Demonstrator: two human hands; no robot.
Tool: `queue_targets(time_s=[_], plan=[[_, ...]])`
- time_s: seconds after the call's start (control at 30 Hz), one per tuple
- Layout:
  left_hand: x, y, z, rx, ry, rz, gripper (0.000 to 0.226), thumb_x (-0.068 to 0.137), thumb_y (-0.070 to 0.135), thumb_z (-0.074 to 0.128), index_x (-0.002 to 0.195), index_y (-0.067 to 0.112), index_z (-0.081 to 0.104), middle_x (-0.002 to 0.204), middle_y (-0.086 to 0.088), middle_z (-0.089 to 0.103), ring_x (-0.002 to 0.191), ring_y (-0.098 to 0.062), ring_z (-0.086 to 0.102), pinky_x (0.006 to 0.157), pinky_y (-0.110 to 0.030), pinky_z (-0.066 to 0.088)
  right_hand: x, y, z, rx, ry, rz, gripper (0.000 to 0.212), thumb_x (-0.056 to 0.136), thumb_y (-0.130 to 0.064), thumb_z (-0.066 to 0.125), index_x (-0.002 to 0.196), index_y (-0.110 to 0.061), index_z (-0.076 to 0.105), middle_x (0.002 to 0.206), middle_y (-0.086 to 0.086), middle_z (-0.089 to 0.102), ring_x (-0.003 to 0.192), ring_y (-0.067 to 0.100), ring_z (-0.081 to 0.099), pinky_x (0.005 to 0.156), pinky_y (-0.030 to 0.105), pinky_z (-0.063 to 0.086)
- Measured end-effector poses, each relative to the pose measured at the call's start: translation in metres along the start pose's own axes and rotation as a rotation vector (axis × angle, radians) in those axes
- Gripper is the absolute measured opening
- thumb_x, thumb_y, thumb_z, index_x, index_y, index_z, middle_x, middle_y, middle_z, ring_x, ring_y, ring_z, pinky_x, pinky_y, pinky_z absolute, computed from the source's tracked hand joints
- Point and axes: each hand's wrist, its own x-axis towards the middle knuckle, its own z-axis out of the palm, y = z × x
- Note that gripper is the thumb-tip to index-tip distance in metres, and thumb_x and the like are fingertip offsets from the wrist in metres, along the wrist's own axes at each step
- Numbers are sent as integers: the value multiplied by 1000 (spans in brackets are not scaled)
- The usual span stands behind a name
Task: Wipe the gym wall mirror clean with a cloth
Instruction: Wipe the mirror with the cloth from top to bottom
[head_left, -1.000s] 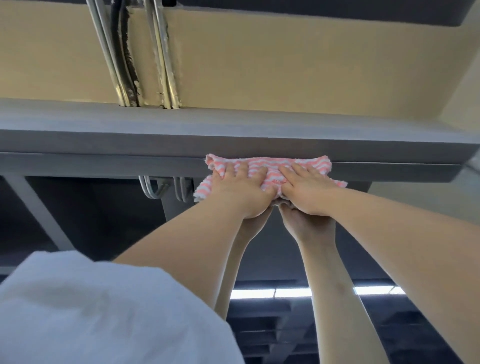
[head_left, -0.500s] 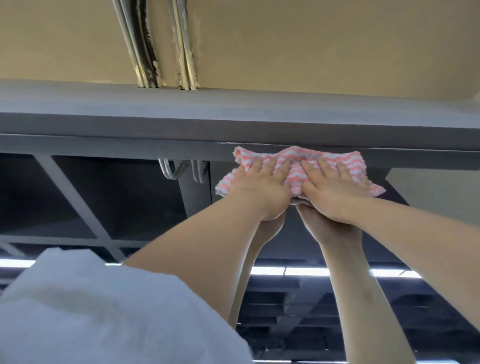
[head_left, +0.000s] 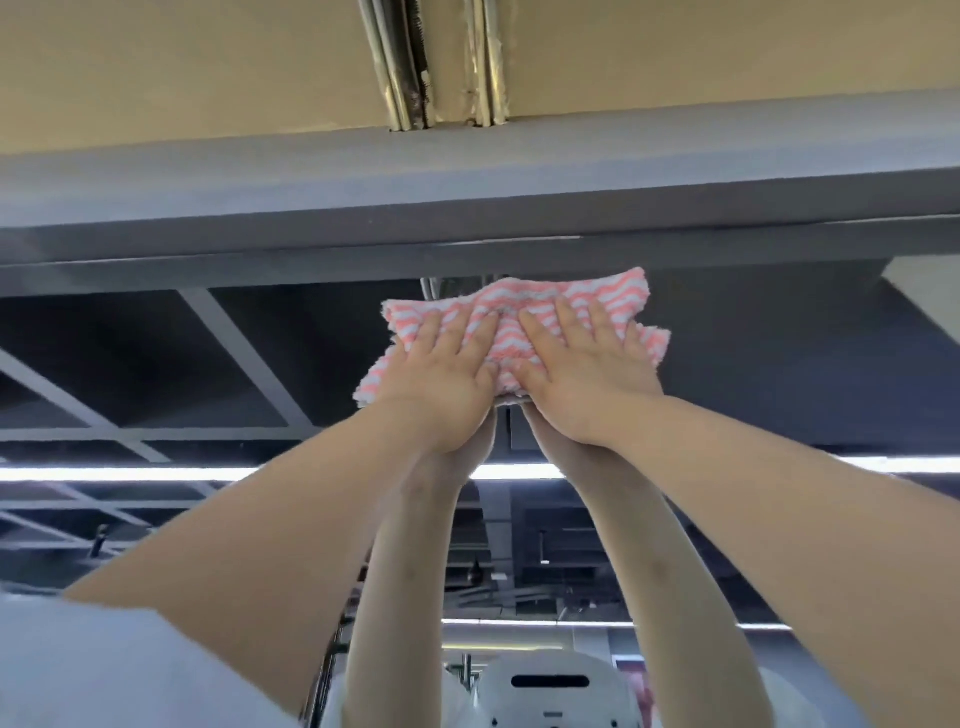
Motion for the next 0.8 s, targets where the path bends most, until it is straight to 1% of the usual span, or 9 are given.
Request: queue_targets(time_s=[0.1,0.17,0.27,0.33,0.43,0.5,0.6,0.7,0.8], plan=[[-23,-40,4,50,7,14,54,103,34,15,152,26,-7,160,2,-11,146,-23,-12,118,-41,-3,-7,-43,7,-4,-22,-22,56,102,-49,9,152,-33,-12,159,0,-22,145,24,-22,116,47,-10],[-36,-60,7,48,36,29,57,100,41,11,153,23,0,161,0,-7,147,-24,-9,119,-46,2,-12,-63,11,0,-28,-36,57,103,-47,9,152,-30,-12,159,1,-23,145,23,-23,116,46,-12],[-53,-81,15,89,38,55,81,82,54,-20,153,21,-2,161,-1,-7,147,-25,-11,119,-44,0,-21,-83,17,-6,-41,-66,57,103,-45,9,152,-26,-14,158,1,-24,145,22,-24,115,44,-14],[-64,-87,19,88,43,57,92,73,55,-31,153,20,-4,161,-2,-7,147,-24,-12,119,-43,-2,-28,-93,18,-14,-60,-102,57,104,-43,9,151,-23,-17,158,1,-25,144,22,-25,115,42,-15],[-89,-89,20,0,70,13,85,76,55,-17,152,19,-3,160,-2,-3,147,-22,-11,120,-40,-4,-45,-107,23,-40,-81,-189,56,104,-38,7,150,-19,-19,158,1,-25,144,22,-25,113,40,-18],[-112,-84,21,-33,94,-23,79,79,55,-10,149,19,-3,160,-2,1,146,-20,-9,120,-41,-1,-59,-108,28,-54,-69,-270,56,104,-37,9,151,-18,-15,159,1,-21,145,21,-23,114,42,-17],[-142,-65,25,-60,57,-106,71,78,57,-9,141,25,-15,159,0,-5,141,-13,-18,117,-38,-6,-72,-88,29,-70,-56,-356,57,104,-40,11,153,-20,-11,160,1,-19,146,21,-20,114,43,-17],[-143,-29,26,-78,2,-210,68,75,60,-12,136,31,-25,158,2,-16,143,-18,-22,116,-40,-8,-74,-55,22,-84,-88,-341,57,103,-43,10,153,-23,-12,159,1,-20,145,23,-22,115,45,-15],[-116,14,23,-45,-26,-233,62,92,56,0,146,31,-19,159,-3,-16,145,-24,-19,116,-44,-5,-69,-15,12,-70,-129,-269,56,104,-41,10,152,-24,-13,159,0,-21,145,24,-24,117,47,-13]])
